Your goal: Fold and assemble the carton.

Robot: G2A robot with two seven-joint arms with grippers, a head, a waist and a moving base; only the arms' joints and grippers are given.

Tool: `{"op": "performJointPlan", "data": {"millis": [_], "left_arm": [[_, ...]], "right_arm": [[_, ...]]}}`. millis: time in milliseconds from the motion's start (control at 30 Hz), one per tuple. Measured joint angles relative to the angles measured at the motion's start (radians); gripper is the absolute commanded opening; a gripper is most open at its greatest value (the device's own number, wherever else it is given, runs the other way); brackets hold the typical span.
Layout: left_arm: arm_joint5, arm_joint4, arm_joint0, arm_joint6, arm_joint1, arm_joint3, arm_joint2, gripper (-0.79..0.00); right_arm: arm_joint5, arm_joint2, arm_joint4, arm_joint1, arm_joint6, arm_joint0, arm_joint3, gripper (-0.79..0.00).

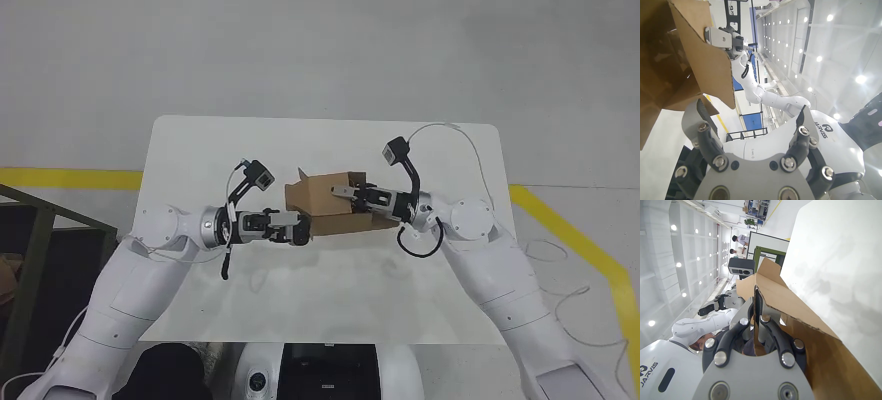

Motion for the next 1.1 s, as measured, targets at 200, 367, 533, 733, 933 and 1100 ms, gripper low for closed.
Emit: {"op": "performJointPlan", "data": {"millis": [200,367,533,733,933,1100], "left_arm": [[0.004,-0.006,-0.012,0.011,-0.006,0.001,0.02,0.0],[0.001,0.006,-0.031,0.031,-0.012,0.016,0.041,0.0],[0.005,0.03,-0.035,0.056,-0.013,0.027,0.041,0.0],[0.007,0.058,-0.025,0.09,-0.011,0.027,0.024,0.0],[0.004,0.079,-0.024,0.12,-0.009,0.032,-0.001,0.0],[-0.001,0.088,-0.026,0.134,-0.008,0.04,-0.022,0.0]], "right_arm": [[0.003,-0.002,-0.002,-0.001,-0.009,-0.004,-0.002,-0.785],[0.007,-0.002,-0.003,-0.001,-0.014,-0.011,-0.013,-0.785],[0.013,0.004,-0.003,0.001,-0.019,-0.024,-0.029,-0.785],[0.018,0.002,0.001,0.001,-0.022,-0.038,-0.057,-0.785],[0.021,-0.005,0.007,-0.001,-0.021,-0.044,-0.072,-0.785],[0.022,-0.012,0.013,-0.003,-0.017,-0.05,-0.081,-0.785]]}}
